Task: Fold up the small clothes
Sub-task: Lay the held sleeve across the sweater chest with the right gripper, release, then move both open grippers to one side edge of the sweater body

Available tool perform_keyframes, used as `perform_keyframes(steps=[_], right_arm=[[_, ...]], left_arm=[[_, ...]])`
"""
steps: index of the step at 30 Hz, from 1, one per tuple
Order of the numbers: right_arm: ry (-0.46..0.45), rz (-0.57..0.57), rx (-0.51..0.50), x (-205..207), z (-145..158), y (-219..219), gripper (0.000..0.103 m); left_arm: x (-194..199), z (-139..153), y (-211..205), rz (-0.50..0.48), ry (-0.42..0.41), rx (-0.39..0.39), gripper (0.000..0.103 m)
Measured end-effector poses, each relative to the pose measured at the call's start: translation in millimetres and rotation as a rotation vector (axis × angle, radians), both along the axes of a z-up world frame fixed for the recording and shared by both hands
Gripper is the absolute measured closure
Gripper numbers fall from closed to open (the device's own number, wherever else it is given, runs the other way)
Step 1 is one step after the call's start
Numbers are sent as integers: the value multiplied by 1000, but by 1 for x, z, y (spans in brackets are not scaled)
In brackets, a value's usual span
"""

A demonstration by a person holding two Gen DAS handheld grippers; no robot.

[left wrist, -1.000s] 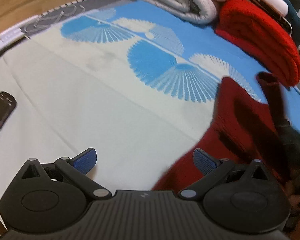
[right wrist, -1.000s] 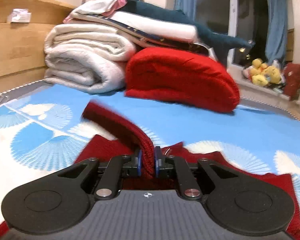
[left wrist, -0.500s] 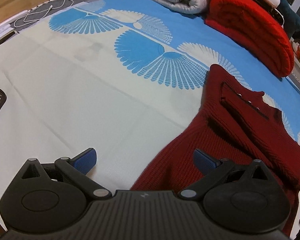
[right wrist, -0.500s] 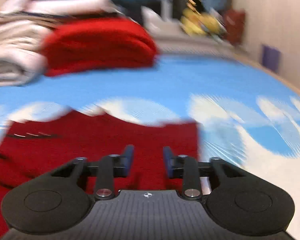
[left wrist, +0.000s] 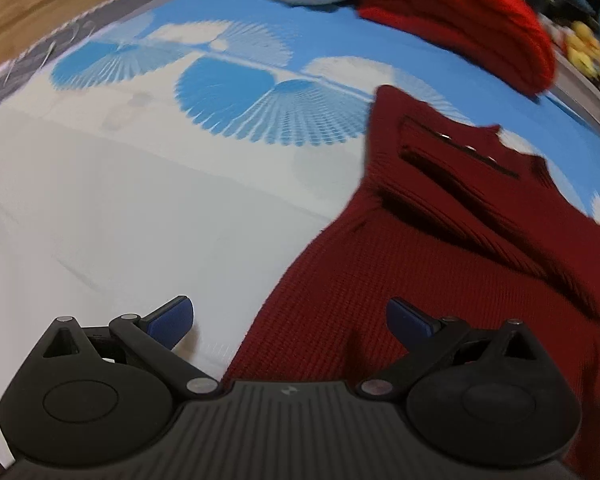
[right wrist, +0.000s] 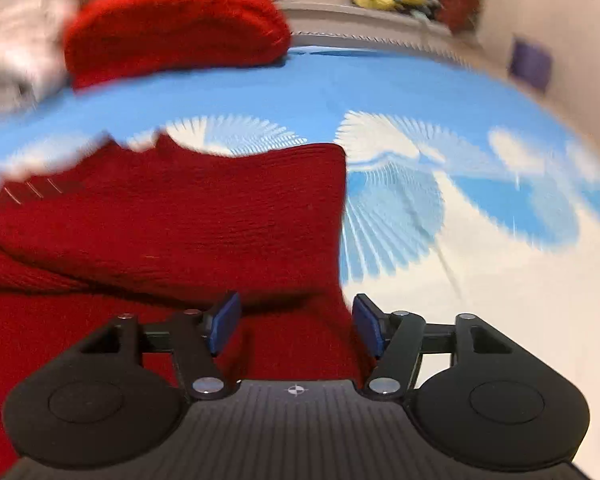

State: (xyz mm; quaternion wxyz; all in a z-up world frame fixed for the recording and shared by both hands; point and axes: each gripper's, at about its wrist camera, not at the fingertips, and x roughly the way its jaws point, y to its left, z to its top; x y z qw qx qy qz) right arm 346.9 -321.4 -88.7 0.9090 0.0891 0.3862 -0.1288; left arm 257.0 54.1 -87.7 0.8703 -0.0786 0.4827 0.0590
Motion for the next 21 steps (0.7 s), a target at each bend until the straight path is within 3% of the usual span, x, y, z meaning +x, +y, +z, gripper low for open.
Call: perform_keyframes(steps=[2, 4, 9, 12, 17, 21], right_arm=[[-35, 1, 126, -52, 16, -7, 27], [-63, 18, 184, -108, 29, -7, 22], [-144, 49, 156, -228, 34, 8, 14], [-182, 97, 144, -256, 36, 19, 13], [-154, 166, 24, -276, 30, 37, 13], [-183, 219, 65, -298, 30, 50, 13]], left_arm=[[-8, 4, -5, -41, -22, 27, 0], [-19, 9, -10, -75, -43, 43, 0], [-73, 20, -19, -145, -71, 35, 0], [-112, 26, -18, -186, -97, 25, 0], [-178, 16, -6, -203, -128, 114, 0], [-211, 6, 2, -181, -132, 87, 0]])
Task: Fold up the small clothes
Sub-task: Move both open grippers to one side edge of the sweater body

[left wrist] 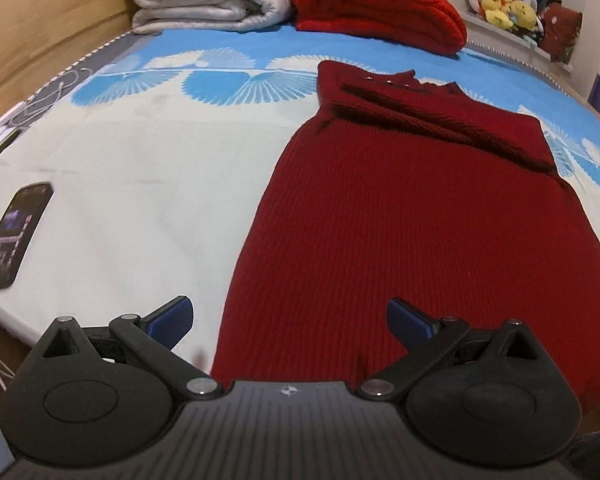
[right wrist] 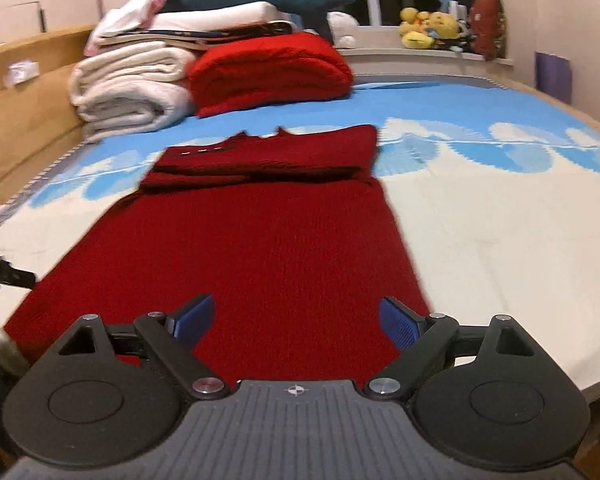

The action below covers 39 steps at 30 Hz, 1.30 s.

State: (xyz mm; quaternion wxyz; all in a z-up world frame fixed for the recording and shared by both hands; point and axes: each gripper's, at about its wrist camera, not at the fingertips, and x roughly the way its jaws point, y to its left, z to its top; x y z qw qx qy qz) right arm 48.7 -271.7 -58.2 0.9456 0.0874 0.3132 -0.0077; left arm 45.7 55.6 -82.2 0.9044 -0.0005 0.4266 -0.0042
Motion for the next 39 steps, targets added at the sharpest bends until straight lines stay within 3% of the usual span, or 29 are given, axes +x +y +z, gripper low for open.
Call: perform_keyframes(steps=[8, 16, 35, 39], right_arm=[[19, 120, -92, -21, -4, 28, 13], [43, 59, -49, -22, -6, 15, 13], [94, 39, -70, -9, -14, 17, 13], [109, -39, -74, -2, -15, 6, 13]], left_arm=[[-25, -6, -10, -26, -48, 83, 0], [-21, -11, -11, -16, -36, 107, 0], [-1, -17, -9, -19, 2, 106, 0], [21, -8, 9, 13, 3, 88, 0]])
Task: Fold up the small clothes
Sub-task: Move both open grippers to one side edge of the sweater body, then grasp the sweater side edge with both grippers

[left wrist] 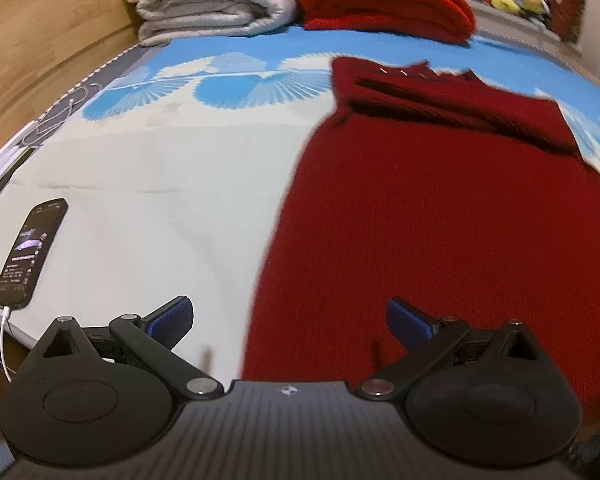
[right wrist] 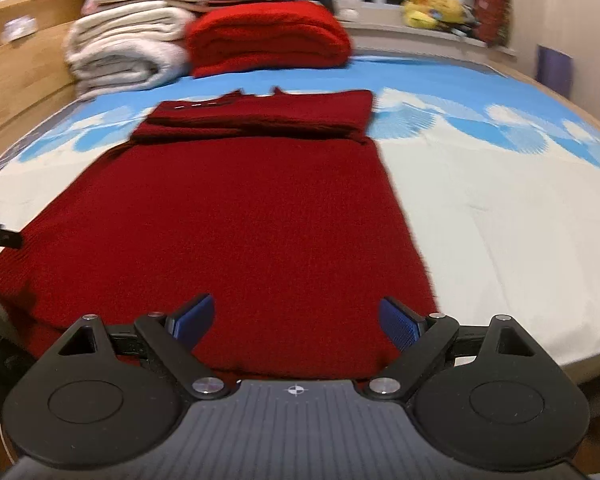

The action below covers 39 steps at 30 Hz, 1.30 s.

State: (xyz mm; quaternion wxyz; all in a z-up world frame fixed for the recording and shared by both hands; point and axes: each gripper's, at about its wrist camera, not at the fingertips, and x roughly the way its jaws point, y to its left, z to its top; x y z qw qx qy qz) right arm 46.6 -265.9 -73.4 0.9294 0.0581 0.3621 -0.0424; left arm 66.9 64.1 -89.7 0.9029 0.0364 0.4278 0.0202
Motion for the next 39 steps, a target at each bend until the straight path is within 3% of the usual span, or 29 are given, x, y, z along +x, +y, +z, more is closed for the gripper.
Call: perform_keyframes(steps=[5, 11, 14, 17, 22, 27, 28, 29, 30, 31, 32, 35, 39], right_arm=[[56, -213, 86, 14, -8, -41, 13], [91, -392, 182, 29, -17, -86, 13], [138, -395, 200, 43, -27, -101, 14], [169, -403, 141, 58, -37, -105, 15], [199, -347, 110, 65, -48, -104, 16], [168, -210, 96, 52, -52, -81, 16], [166, -174, 72, 49, -52, -75, 24], [156, -141, 58, 44, -51, -71, 41], [142, -117, 65, 42, -50, -70, 52], [127, -93, 95, 39, -48, -71, 76], [114, -88, 145, 36, -47, -75, 81], [99, -111, 227, 31, -42, -83, 84], [16, -141, 301, 5, -14, -86, 85]], left_arm=[[28, 2, 26, 25, 43, -42, 0], [50, -19, 25, -3, 137, 44, 0], [56, -30, 24, -10, 178, 61, 0], [57, -37, 18, -25, 195, 83, 0], [54, -41, 11, -58, 202, 52, 1], [49, -37, 18, -118, 201, -122, 52], [48, -37, 20, -115, 199, -135, 59], [47, -36, 21, -124, 199, -150, 75], [47, -34, 23, -132, 202, -184, 81], [45, -33, 27, -125, 200, -215, 82], [43, -32, 29, -119, 201, -234, 83], [33, -23, 39, -113, 186, -313, 85], [-9, 3, 41, -190, 125, -343, 86]])
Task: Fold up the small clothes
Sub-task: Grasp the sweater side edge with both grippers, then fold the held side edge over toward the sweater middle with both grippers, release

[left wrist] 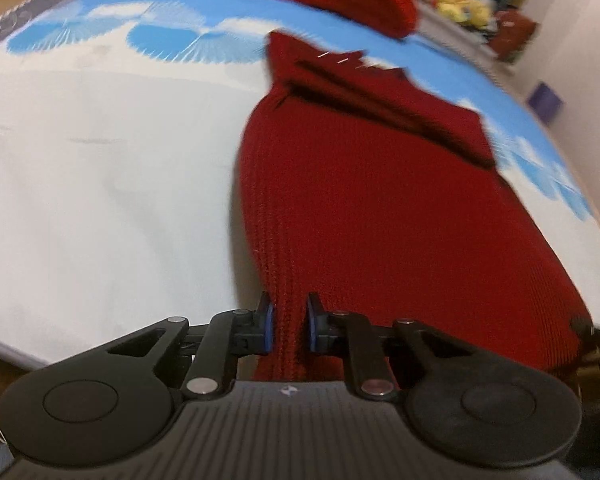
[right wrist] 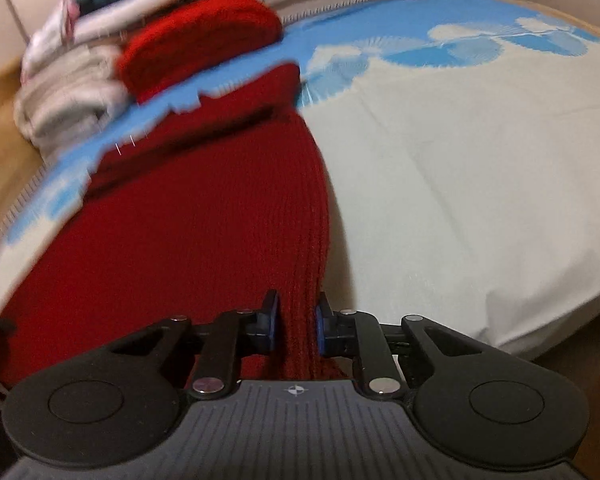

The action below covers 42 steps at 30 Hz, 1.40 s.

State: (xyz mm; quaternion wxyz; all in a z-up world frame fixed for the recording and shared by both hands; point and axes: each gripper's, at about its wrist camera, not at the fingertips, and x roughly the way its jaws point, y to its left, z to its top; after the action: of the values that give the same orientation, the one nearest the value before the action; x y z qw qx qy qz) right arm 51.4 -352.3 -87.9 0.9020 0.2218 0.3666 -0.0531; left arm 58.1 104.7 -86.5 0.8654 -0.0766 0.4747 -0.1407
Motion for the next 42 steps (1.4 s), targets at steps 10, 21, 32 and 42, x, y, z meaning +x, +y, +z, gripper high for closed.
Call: perform_keyframes(steps=[10, 21, 32, 42], right_arm=[[-10, -39, 156, -98, 60, -14, 86], [25, -128, 168, 106, 107, -45, 95], [-15, -356, 44, 241, 38, -62, 26], [112, -153, 47, 229, -18, -52, 23]], left_arm=[[-110, 46, 26, -53, -7, -159, 87], [102, 82, 7, 204, 26, -241, 93], [223, 57, 45, 529, 10, -221, 11], [203, 2, 5, 233, 52, -126, 11]])
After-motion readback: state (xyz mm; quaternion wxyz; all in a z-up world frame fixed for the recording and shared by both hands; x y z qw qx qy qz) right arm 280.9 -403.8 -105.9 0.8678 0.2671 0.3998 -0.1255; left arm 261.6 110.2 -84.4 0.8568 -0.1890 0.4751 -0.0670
